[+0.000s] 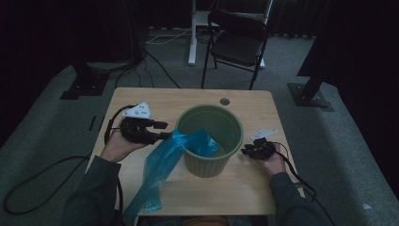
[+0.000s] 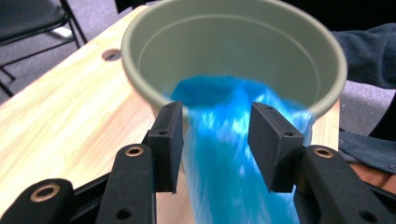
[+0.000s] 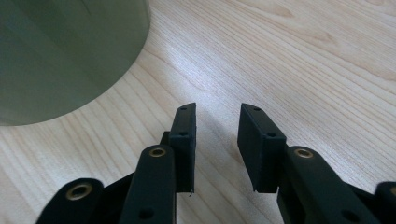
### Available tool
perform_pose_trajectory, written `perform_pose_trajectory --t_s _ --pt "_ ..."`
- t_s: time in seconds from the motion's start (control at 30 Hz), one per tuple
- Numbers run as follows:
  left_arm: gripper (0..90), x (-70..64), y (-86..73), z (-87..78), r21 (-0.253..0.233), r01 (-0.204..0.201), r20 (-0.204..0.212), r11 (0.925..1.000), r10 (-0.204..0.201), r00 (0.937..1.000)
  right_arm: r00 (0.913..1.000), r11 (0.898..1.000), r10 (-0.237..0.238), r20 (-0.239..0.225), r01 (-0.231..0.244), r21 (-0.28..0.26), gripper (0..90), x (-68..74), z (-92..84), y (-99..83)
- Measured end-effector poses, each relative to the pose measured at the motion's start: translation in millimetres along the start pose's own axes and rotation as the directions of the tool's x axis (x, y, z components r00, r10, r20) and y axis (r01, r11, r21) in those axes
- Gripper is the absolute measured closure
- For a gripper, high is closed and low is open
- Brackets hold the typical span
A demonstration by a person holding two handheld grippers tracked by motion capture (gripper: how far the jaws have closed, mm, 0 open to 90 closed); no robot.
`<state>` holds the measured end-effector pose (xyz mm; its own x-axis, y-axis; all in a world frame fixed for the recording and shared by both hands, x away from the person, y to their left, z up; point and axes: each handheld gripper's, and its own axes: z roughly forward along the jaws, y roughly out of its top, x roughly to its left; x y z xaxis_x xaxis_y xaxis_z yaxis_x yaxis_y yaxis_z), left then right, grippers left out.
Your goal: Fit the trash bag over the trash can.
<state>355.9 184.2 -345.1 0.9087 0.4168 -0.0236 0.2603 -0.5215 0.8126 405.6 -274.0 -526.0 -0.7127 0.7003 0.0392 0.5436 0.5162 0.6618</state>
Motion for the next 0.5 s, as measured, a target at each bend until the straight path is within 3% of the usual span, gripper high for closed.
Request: perform_pose_trajectory --t_s 0.2,0.5 --pt "54.3 -2.6 -21.2 -3.8 -0.004 0.038 -0.009 0.9993 -0.038 0.9993 0.9995 1.0 0.011 -0.029 -0.011 0.009 68.0 -1.9 -0.8 0.7" --pt "52.8 -3.4 -52.4 6.9 0.031 0.085 0.027 0.9959 -0.086 0.996 0.9989 1.0 0.014 -0.044 -0.013 0.007 67.1 -1.7 -2.2 2.1"
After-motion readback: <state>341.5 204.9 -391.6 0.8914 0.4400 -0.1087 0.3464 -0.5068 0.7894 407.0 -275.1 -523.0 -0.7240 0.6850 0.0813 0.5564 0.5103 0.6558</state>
